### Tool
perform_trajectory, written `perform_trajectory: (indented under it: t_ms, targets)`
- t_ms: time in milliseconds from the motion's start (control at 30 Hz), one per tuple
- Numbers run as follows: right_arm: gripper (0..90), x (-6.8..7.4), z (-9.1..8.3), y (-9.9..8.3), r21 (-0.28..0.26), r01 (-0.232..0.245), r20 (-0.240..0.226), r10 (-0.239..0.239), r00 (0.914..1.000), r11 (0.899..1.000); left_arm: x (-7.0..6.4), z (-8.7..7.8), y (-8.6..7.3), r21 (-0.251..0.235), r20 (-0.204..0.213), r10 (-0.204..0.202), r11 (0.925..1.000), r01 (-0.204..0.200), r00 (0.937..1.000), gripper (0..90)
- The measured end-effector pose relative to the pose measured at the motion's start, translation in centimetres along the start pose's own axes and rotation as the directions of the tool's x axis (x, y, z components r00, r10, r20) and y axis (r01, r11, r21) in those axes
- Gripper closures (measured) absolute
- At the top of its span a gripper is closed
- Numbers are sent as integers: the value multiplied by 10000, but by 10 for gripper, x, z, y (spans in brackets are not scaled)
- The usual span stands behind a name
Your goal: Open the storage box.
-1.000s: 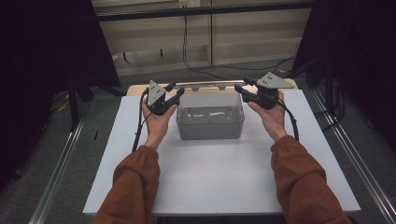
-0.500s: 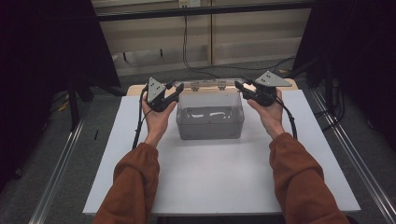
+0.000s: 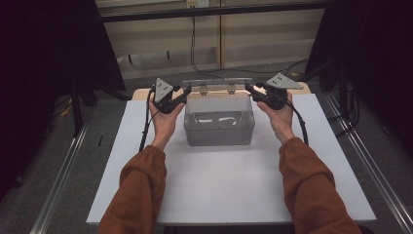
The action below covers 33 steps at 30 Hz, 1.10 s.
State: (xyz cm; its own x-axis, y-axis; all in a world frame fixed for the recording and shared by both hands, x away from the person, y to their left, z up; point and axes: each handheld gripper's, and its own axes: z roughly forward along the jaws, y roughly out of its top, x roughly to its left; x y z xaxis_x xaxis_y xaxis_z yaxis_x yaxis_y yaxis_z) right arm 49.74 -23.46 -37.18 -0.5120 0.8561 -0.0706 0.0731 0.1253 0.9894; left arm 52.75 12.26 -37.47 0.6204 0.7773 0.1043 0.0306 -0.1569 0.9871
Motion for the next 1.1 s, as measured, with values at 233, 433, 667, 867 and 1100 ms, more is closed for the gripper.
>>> perform_trajectory:
  t_ms: [233,433,667,867,1100]
  targets:
    - [617,-3,8,1,157,0,-50,1,10000,9999,6,5,-5,23,-7,-139,9999,139,9999,608]
    - [610,-4,16,-9,184,-294,-56,295,9996,9994,9,7,-8,170,-106,-101,9998,103,9999,622]
    - [608,-6,23,-12,322,-339,87,336,9994,9989,11,11,-11,153,-53,-4,9999,4,10000,646]
    - [589,-9,31,-16,624,-388,29,387,9992,9973,12,16,-15,272,81,8,9996,-10,10000,699]
    - [598,-14,37,-22,673,-630,240,615,9978,9957,14,21,-13,341,-79,82,9994,-80,9999,716]
